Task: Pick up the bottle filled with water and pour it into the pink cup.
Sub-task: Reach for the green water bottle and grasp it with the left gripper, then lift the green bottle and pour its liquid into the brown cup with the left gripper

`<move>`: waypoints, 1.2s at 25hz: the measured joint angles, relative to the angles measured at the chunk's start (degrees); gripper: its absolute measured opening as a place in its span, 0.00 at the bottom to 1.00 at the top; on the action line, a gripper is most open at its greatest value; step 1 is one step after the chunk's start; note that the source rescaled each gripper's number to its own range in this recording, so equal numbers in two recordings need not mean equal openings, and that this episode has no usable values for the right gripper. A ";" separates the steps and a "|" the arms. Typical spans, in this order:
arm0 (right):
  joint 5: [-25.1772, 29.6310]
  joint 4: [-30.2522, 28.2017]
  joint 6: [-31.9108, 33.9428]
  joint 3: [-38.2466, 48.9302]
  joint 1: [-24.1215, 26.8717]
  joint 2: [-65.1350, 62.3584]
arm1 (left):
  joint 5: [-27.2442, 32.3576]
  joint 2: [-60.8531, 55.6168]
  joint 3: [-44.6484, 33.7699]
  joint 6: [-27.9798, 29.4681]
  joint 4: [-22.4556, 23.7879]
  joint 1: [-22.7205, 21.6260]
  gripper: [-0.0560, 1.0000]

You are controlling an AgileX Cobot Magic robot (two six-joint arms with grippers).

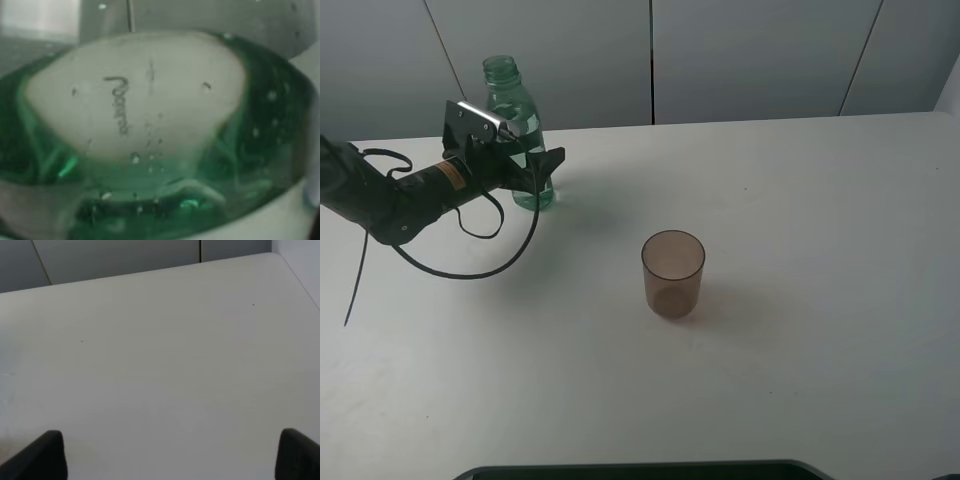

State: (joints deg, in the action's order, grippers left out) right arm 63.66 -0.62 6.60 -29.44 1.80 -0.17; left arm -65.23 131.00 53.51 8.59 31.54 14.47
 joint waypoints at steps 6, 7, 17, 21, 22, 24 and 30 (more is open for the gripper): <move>0.00 0.00 0.00 0.00 0.00 0.00 | 0.15 0.42 0.51 0.11 -0.11 0.00 1.00; 0.00 0.00 0.00 0.00 0.00 0.00 | 0.15 0.42 0.51 0.11 -0.11 0.00 1.00; 0.00 0.00 0.00 0.00 0.00 0.00 | 0.05 0.42 0.54 1.29 -0.70 0.00 0.06; 0.00 0.00 0.00 0.00 0.00 0.00 | 0.05 0.42 0.54 2.51 -0.93 0.00 0.06; 0.00 0.00 0.00 0.00 0.00 0.00 | 0.05 0.42 0.54 2.79 -0.93 0.00 0.06; 0.00 0.00 0.00 0.00 0.00 0.00 | 0.05 0.42 0.54 3.39 -0.93 0.00 0.06; 0.00 0.00 0.00 0.00 0.00 0.00 | 0.05 0.42 0.54 3.71 -0.82 0.00 0.06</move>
State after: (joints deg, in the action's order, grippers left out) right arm 63.66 -0.62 6.60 -29.44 1.80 -0.17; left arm -65.18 131.42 54.05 12.29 30.72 14.47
